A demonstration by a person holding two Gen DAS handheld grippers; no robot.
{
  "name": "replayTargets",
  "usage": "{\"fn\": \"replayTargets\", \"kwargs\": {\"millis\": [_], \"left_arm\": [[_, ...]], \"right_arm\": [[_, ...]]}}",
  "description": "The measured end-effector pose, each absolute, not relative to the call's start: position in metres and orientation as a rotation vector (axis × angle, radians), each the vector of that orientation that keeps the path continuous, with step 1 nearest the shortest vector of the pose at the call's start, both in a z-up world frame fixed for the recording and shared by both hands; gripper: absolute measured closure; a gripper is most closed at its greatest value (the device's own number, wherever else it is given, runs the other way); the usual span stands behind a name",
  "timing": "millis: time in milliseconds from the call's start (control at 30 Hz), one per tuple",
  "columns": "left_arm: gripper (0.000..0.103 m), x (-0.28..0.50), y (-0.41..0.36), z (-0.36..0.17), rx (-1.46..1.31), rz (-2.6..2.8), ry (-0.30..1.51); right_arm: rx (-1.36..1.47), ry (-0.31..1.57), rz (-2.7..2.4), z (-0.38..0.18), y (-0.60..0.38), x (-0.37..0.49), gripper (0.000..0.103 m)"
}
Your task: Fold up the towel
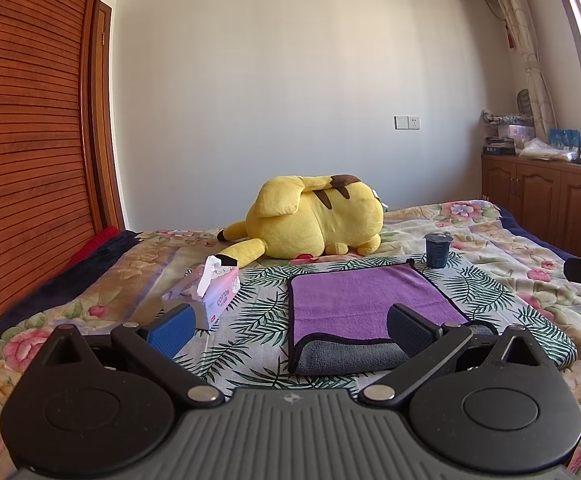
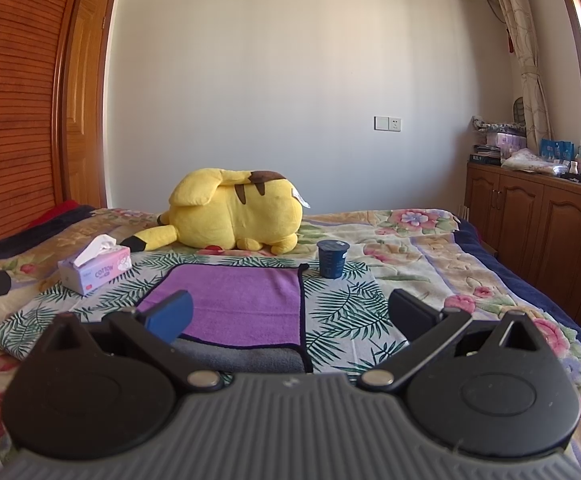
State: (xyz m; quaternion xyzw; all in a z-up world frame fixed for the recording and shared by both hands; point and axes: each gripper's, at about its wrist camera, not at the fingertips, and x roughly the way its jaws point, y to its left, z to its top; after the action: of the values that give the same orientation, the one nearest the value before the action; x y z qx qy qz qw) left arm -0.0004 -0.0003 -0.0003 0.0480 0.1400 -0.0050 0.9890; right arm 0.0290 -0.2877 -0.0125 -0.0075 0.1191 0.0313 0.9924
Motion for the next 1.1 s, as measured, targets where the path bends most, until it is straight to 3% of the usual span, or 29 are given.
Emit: {"fn": "replayTargets", "kwargs": {"millis": [1100], "left_arm": [[0.016,-0.0005,-0.0003,-0.0003,0.099,-0.01,0.282]], "right_arm": [[-0.019,0.239,0.066,-0.0129,-0.2858,0.0289,0.0]]}}
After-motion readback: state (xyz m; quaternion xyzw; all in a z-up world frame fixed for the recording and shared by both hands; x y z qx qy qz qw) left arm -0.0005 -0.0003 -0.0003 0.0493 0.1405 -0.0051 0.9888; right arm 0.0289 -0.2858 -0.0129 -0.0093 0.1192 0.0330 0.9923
